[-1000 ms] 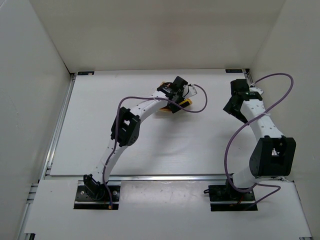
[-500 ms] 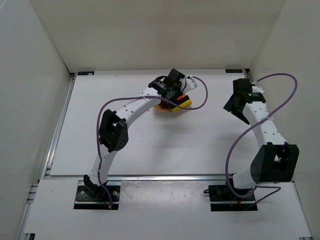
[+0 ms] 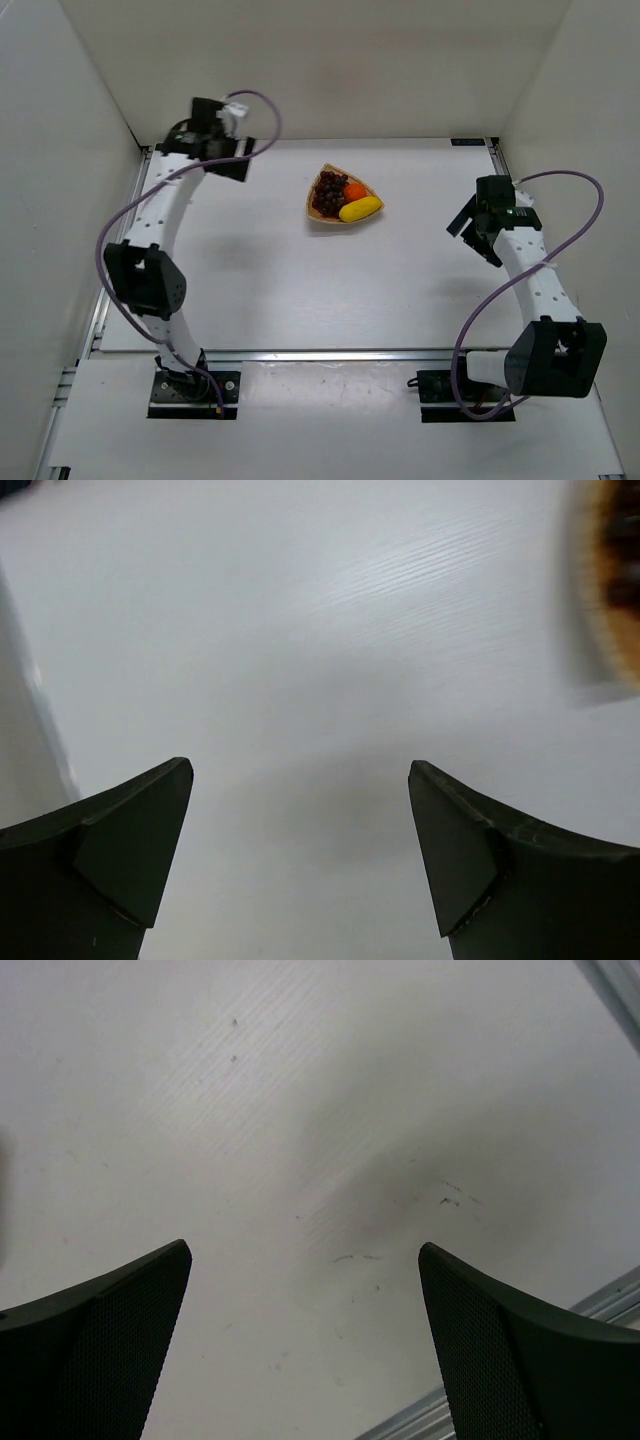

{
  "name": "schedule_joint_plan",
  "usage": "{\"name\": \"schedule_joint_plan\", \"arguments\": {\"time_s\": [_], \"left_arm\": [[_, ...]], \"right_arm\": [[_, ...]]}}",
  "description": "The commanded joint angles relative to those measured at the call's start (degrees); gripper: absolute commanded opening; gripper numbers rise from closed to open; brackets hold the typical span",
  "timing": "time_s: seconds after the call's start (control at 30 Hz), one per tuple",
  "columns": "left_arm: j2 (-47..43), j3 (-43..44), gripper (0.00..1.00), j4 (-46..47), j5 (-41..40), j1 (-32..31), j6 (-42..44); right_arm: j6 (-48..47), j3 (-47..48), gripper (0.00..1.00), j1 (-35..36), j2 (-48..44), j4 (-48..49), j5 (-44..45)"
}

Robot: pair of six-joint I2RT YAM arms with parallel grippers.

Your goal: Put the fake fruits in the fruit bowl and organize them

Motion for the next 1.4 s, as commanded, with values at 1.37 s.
{"name": "schedule_joint_plan", "arguments": {"time_s": [1.37], "left_arm": [[-36.30,-47.20,1.00,4.90,2.96,32.89,-12.40]], "right_arm": [[1.92,-12.83,0.99,-1.19,-11.97,-0.78,-7.96]]}}
